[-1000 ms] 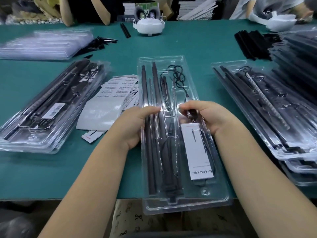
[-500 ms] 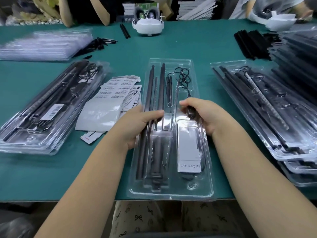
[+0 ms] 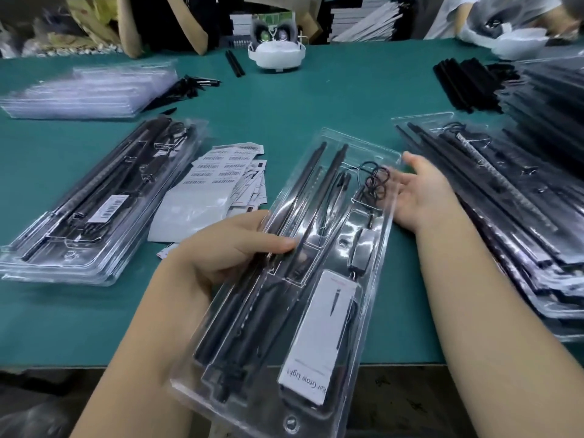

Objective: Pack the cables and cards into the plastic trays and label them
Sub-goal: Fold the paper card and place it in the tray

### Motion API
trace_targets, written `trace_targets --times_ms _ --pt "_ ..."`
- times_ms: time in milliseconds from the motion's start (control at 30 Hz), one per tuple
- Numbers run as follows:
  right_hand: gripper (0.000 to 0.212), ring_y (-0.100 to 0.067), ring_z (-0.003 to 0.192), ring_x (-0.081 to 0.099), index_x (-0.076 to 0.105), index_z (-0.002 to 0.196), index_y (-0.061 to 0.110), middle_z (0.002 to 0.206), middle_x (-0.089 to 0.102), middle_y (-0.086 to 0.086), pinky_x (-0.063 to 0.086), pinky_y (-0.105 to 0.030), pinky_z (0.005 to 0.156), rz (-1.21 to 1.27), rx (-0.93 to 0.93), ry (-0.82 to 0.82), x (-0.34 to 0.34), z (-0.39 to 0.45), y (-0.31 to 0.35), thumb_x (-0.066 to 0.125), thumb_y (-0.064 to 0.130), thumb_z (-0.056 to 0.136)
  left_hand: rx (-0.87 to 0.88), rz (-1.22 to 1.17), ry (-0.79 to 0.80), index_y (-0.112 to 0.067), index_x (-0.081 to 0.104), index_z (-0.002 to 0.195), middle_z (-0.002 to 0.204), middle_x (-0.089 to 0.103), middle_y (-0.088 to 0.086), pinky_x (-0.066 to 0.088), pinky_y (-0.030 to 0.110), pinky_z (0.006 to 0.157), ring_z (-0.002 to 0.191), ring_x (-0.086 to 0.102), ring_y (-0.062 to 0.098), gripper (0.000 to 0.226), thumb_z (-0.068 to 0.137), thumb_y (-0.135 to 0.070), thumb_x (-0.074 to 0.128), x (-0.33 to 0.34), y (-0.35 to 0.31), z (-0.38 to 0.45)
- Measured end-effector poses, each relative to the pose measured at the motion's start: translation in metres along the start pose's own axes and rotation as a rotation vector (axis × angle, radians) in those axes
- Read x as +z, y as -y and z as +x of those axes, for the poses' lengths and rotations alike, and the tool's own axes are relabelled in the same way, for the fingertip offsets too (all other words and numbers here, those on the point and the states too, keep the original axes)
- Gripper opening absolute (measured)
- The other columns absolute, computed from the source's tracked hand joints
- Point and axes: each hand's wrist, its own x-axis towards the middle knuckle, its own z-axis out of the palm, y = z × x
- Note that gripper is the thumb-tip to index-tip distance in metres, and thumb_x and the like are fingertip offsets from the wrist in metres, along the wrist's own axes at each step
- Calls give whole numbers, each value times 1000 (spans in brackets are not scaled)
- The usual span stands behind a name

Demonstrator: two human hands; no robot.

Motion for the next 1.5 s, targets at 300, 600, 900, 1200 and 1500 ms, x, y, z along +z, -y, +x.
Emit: trace_targets --times_ms 300,600,900,1200,1500 --pt "11 -18 57 63 60 82 15 67 64 0 54 -30 50 -238 57 -41 12 21 8 64 23 89 4 -12 56 -5 63 100 90 71 15 57 30 61 72 69 22 23 78 -9 63 -8 4 8" --pt "16 -11 40 62 56 85 15 49 65 3 48 -25 35 -205 0 -105 16 9 4 61 29 92 11 -15 -16 -3 65 101 92 65 20 50 36 75 79 61 29 27 76 -9 68 -8 4 11" --pt "31 -19 54 63 75 71 15 68 70 -3 55 -27 52 -598 87 262 30 -70 -28 64 41 85 160 -236 -401 -4 60 96 69 67 4 54 27 51 58 64 15 10 88 -8 60 -13 -1 16" --pt "20 -16 51 67 68 84 3 63 70 -6 49 -20 42 -418 13 325 39 -108 -35 54 14 92 247 -261 -461 -3 60 118 84 75 -4 49 12 48 70 69 2 31 90 -18 60 -12 -1 14" --pt "15 -12 43 62 63 82 -1 53 66 -4 46 -17 38 -439 -93 131 34 -109 -15 53 3 91 329 19 -457 -41 64 113 126 60 -15 44 36 100 122 51 6 54 60 -41 75 -10 6 22"
